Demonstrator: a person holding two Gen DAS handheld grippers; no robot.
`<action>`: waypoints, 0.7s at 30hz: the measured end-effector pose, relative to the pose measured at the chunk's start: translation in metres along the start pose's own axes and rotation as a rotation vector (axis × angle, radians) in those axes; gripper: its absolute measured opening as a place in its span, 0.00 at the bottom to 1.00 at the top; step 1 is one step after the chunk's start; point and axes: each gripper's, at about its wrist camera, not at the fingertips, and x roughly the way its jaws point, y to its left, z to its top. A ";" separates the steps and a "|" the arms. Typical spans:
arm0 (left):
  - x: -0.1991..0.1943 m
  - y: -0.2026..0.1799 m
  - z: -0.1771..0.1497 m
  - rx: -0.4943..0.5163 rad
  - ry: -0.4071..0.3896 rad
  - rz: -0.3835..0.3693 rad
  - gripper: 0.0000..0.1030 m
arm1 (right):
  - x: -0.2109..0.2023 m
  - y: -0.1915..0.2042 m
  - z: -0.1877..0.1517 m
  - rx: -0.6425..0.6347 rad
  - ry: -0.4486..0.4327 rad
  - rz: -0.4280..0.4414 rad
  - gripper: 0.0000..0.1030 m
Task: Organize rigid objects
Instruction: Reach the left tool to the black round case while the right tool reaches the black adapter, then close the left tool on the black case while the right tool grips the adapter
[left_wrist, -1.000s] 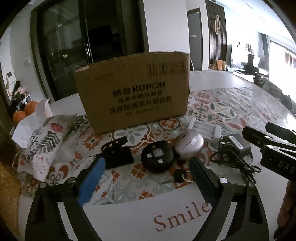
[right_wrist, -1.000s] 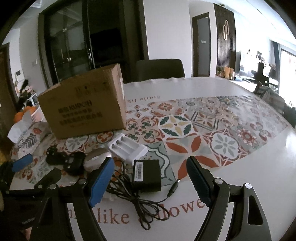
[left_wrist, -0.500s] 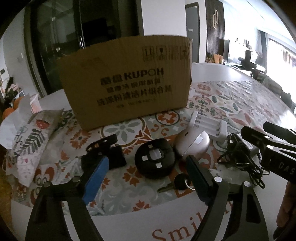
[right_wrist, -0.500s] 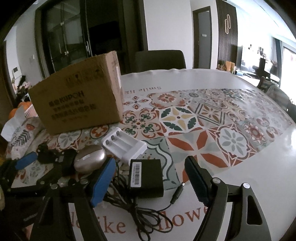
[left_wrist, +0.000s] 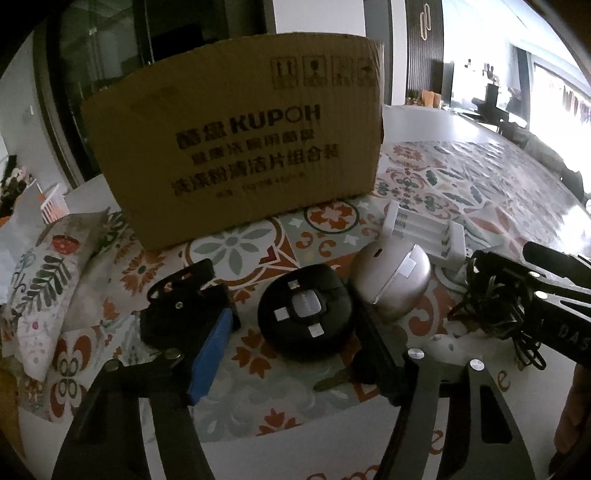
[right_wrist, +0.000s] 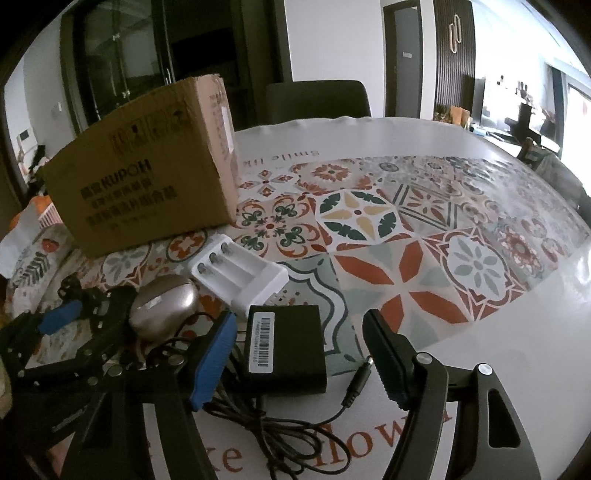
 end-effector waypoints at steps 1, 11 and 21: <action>0.001 0.000 0.000 0.003 0.003 0.000 0.67 | 0.001 0.000 0.000 0.001 0.004 0.000 0.69; 0.016 -0.005 0.009 0.023 0.037 -0.028 0.62 | 0.007 -0.001 0.002 0.008 0.012 0.029 0.63; 0.019 -0.006 0.012 0.029 0.041 -0.047 0.53 | 0.005 0.004 0.001 -0.002 0.012 0.083 0.45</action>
